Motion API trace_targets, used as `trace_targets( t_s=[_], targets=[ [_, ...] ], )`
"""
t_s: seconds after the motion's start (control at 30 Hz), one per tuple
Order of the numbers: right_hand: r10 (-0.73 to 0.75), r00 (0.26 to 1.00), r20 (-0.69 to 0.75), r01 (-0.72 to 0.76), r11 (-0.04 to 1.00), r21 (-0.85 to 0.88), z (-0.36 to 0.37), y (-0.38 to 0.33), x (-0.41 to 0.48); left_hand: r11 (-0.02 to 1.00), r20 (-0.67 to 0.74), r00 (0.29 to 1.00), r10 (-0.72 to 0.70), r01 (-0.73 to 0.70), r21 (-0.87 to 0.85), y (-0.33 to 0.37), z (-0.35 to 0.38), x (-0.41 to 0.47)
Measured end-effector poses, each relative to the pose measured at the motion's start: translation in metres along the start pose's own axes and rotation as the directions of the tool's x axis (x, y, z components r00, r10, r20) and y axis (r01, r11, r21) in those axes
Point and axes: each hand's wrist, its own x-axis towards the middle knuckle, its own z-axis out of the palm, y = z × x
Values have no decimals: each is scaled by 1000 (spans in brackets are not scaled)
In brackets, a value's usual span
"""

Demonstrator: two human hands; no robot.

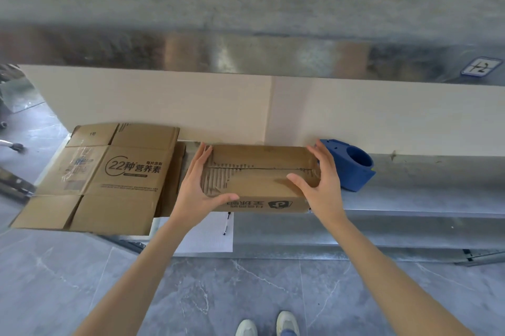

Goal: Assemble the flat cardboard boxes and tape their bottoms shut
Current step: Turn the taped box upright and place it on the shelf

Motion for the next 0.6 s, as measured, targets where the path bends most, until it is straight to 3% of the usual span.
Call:
trace_targets(
  t_s=[0.17, 0.3, 0.6],
  targets=[
    [-3, 1000, -23, 4, 998, 69, -10, 10, -24, 992, -1, 997, -79, 79, -98, -18, -2, -23],
    [76, 995, 64, -85, 985, 149, -15, 22, -39, 985, -41, 989, -139, 134, -110, -27, 4, -35],
    [193, 968, 157, -206, 976, 68, -15, 43, -53, 964, -126, 957, -262, 253, -79, -33, 14, -45]
  ],
)
